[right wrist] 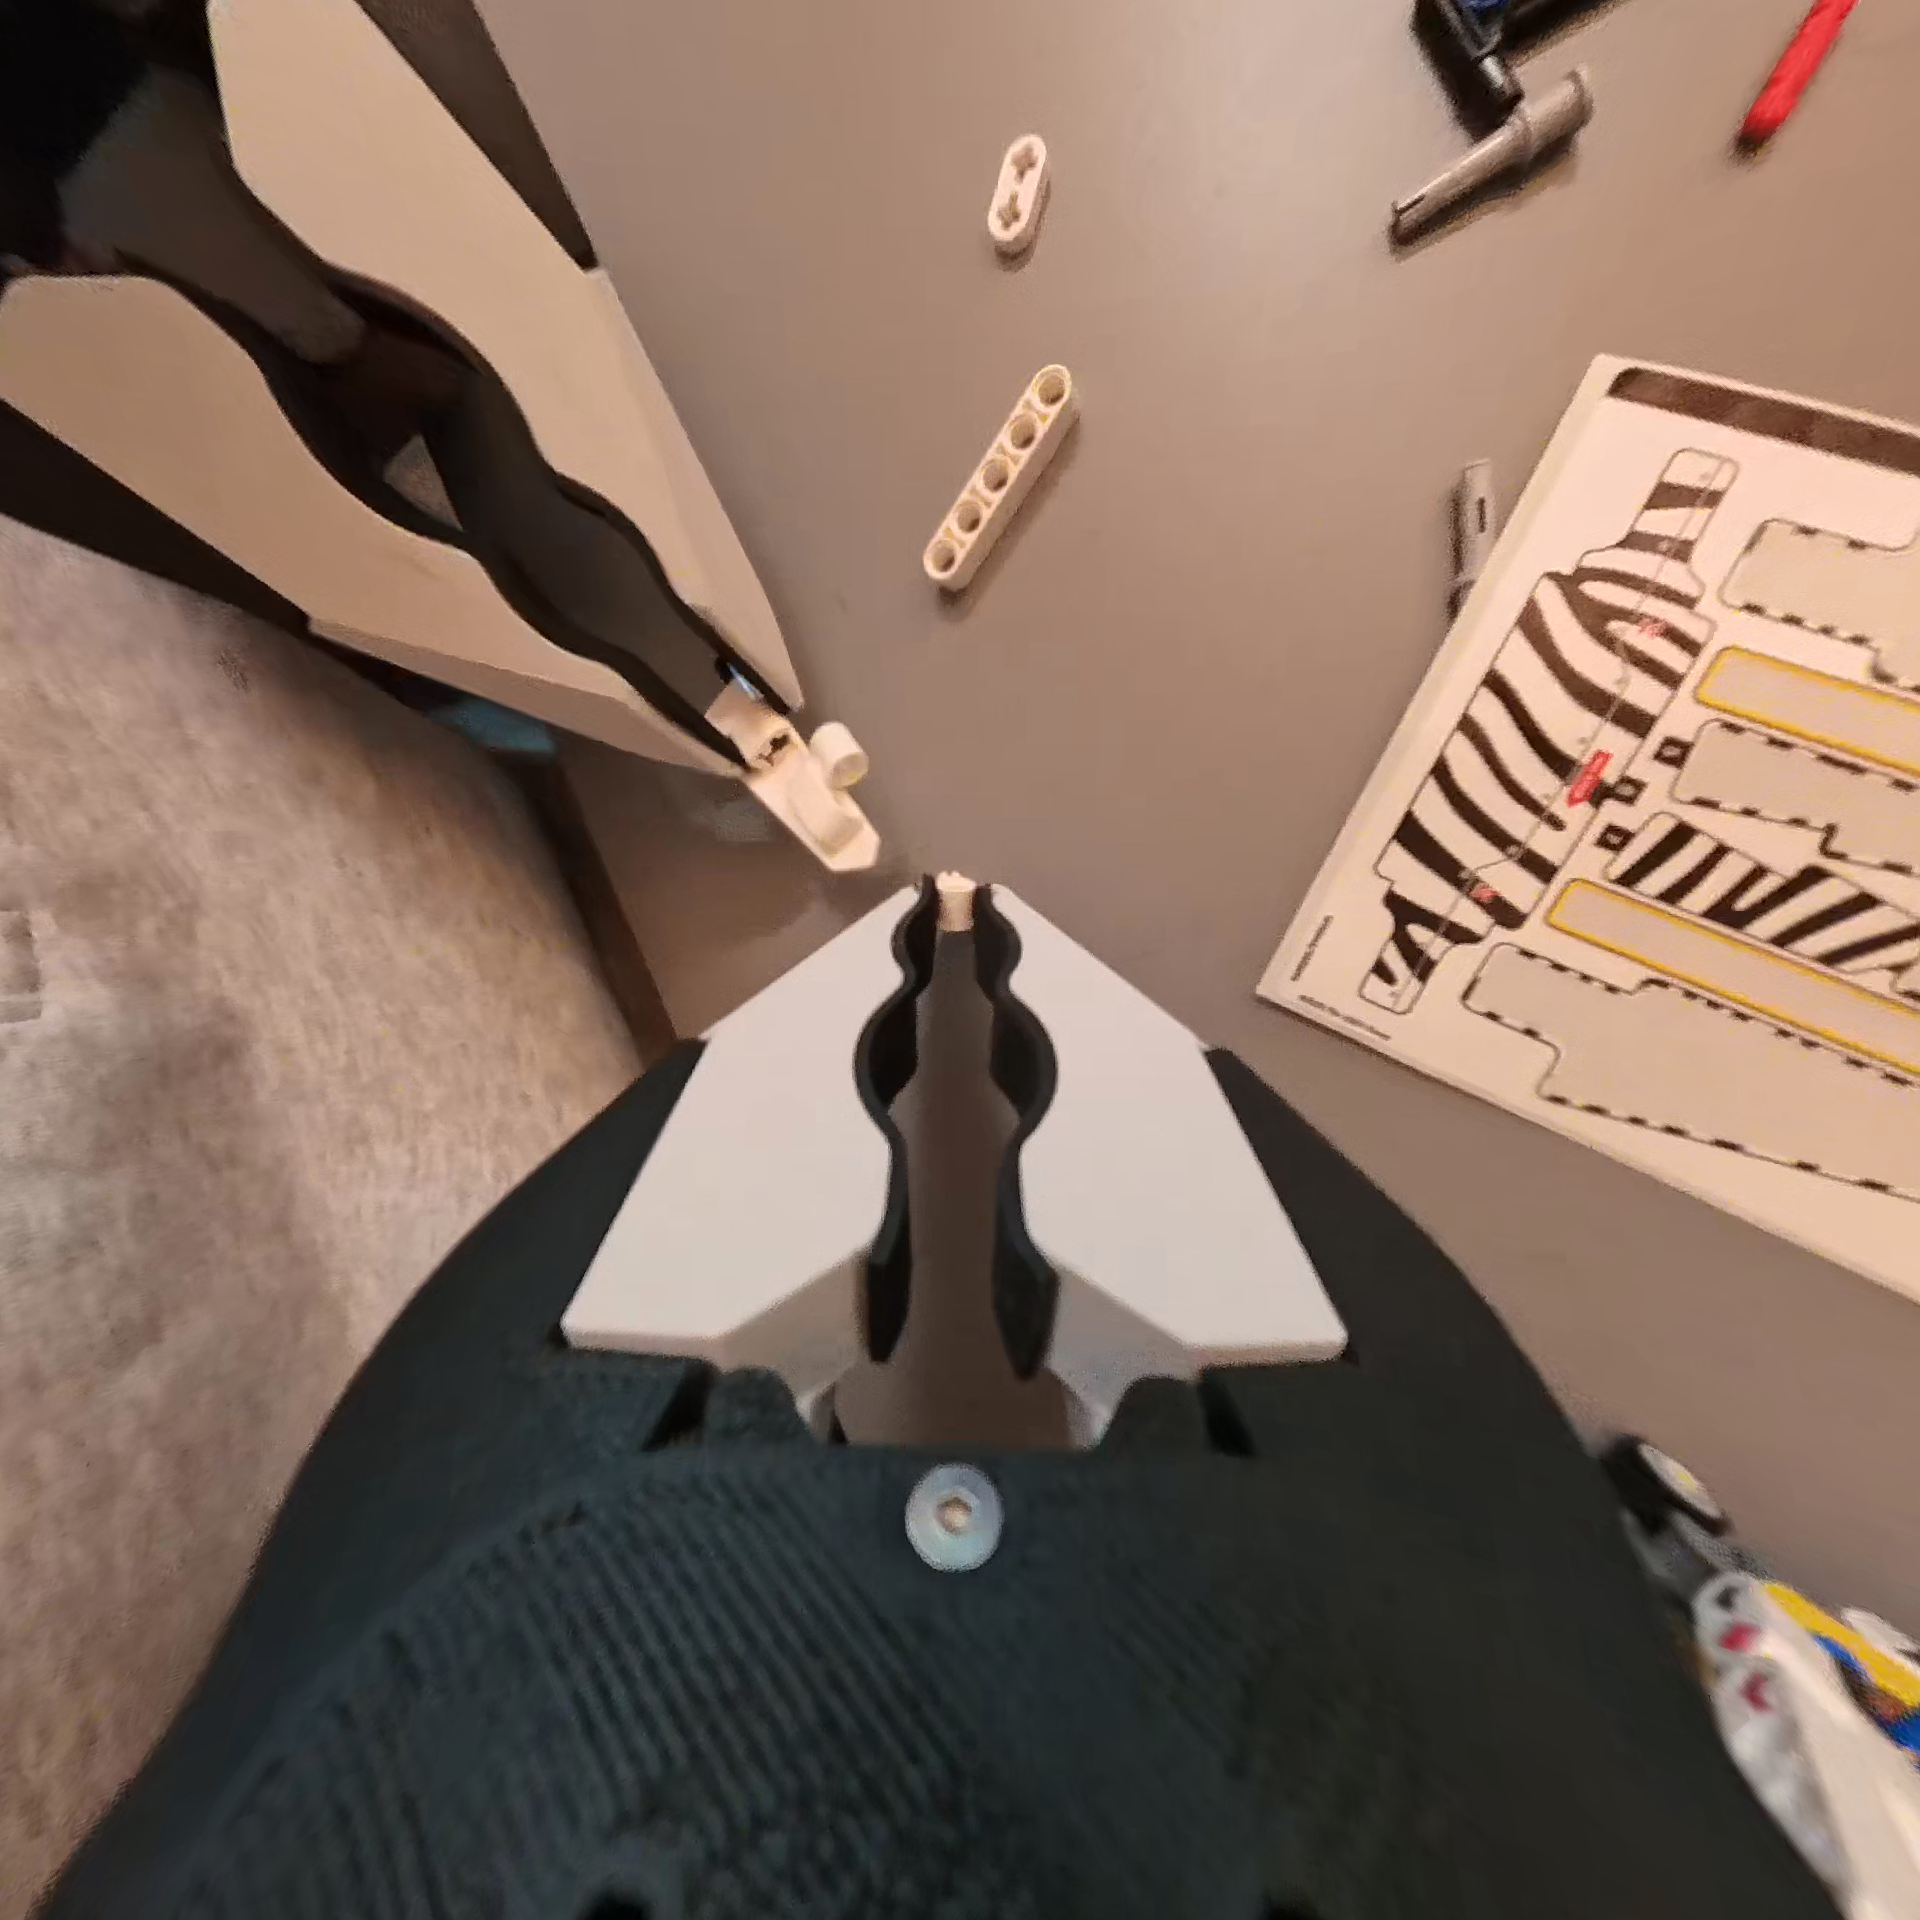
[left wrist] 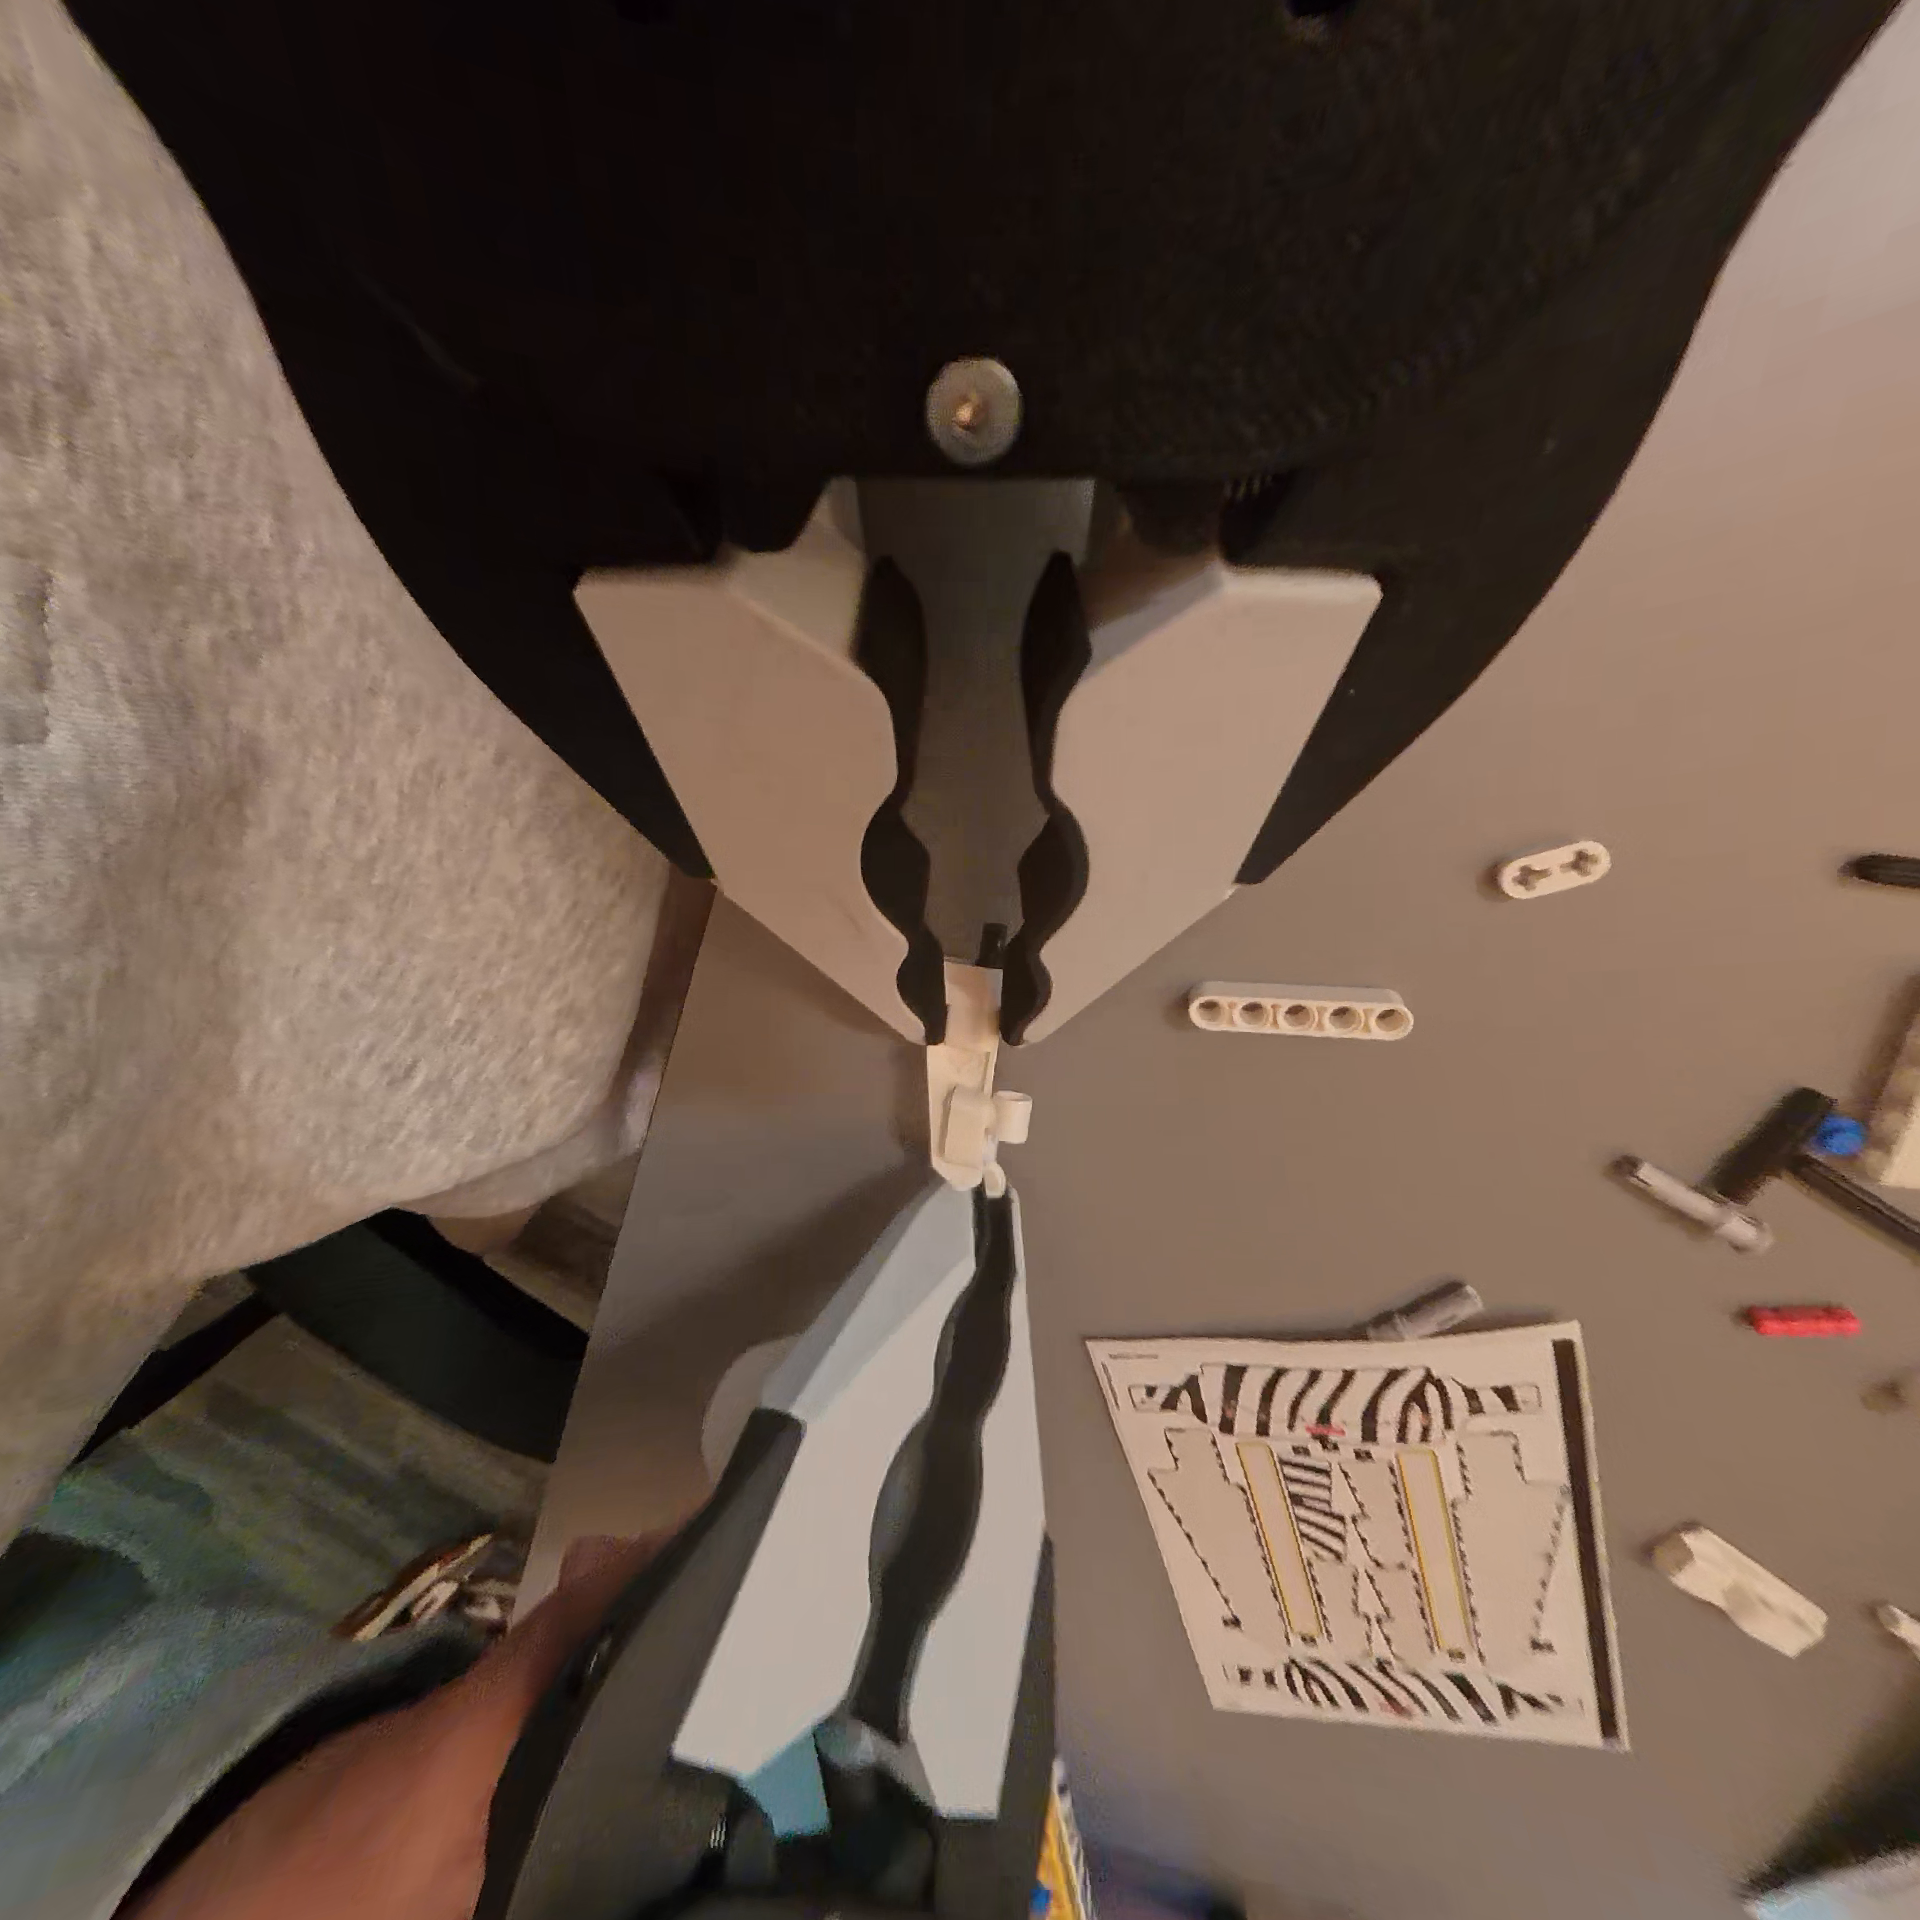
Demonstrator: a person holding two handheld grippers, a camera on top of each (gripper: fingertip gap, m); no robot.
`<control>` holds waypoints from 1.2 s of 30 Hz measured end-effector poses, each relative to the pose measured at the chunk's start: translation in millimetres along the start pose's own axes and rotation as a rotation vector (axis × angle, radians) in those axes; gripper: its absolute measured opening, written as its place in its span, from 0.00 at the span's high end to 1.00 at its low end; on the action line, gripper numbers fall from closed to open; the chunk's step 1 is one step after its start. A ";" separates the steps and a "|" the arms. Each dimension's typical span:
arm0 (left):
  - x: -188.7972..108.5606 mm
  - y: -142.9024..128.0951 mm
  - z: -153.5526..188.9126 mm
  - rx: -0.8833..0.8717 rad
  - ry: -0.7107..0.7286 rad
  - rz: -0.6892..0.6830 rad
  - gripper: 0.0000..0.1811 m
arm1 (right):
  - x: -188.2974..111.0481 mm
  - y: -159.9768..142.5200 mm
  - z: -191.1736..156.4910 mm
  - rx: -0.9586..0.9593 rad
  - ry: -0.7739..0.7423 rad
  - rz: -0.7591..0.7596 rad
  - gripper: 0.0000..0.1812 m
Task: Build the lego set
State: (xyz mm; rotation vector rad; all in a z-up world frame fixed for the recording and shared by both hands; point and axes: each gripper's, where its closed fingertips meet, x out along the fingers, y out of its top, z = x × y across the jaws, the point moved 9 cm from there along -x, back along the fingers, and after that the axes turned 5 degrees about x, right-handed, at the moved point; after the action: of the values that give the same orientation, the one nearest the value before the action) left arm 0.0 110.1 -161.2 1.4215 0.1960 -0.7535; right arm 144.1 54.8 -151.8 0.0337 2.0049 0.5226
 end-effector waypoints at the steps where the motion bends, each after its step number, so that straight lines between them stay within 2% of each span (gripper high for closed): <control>1: -2.5 1.1 -0.6 0.015 0.015 0.020 0.95 | -0.3 -1.0 1.7 0.015 -0.007 0.026 0.97; 4: -10.8 3.4 -2.0 0.074 0.095 0.082 0.95 | -5.7 -3.5 6.3 0.040 -0.014 0.097 0.80; 9: -17.3 7.4 0.8 0.134 0.134 0.167 0.95 | -26.9 3.3 -7.9 0.072 0.173 0.315 0.77; 11: -16.8 9.2 5.6 0.174 0.124 0.188 0.95 | -29.2 4.7 -9.7 0.122 0.273 0.368 0.79; 14: -16.0 11.7 13.2 0.254 0.154 0.209 0.95 | -23.5 2.4 -9.8 0.178 0.396 0.364 0.96; 16: -14.3 10.8 14.5 0.284 0.178 0.201 0.95 | -21.5 0.7 -9.3 0.185 0.424 0.361 0.97; 18: -15.2 12.4 14.6 0.253 0.151 0.230 0.92 | -22.8 -0.4 -10.3 0.139 0.420 0.365 0.97; 20: -18.6 14.2 11.7 0.150 0.056 0.299 0.85 | -23.9 -0.9 -13.2 0.062 0.398 0.364 0.97; 24: -22.7 8.6 -2.6 -0.105 -0.167 0.350 0.87 | -24.9 -1.7 -23.9 -0.139 0.326 0.374 0.97; 27: -21.2 6.9 -4.3 -0.191 -0.291 0.371 0.89 | -25.5 0.0 -33.3 -0.248 0.310 0.404 0.97; 29: -19.8 6.6 -3.0 -0.189 -0.311 0.354 0.96 | -25.7 2.4 -36.0 -0.274 0.315 0.431 0.97; 34: -22.6 6.2 -4.9 -0.185 -0.292 0.369 0.97 | -22.9 5.8 -33.0 -0.237 0.360 0.445 0.97; 36: -22.7 5.7 -6.5 -0.177 -0.246 0.350 0.97 | -22.3 7.0 -29.6 -0.230 0.333 0.427 0.95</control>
State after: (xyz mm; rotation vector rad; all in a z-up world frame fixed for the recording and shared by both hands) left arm -11.9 123.9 -145.2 1.1436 -0.1705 -0.5979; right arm 128.2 45.4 -118.9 0.2510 2.2563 1.0890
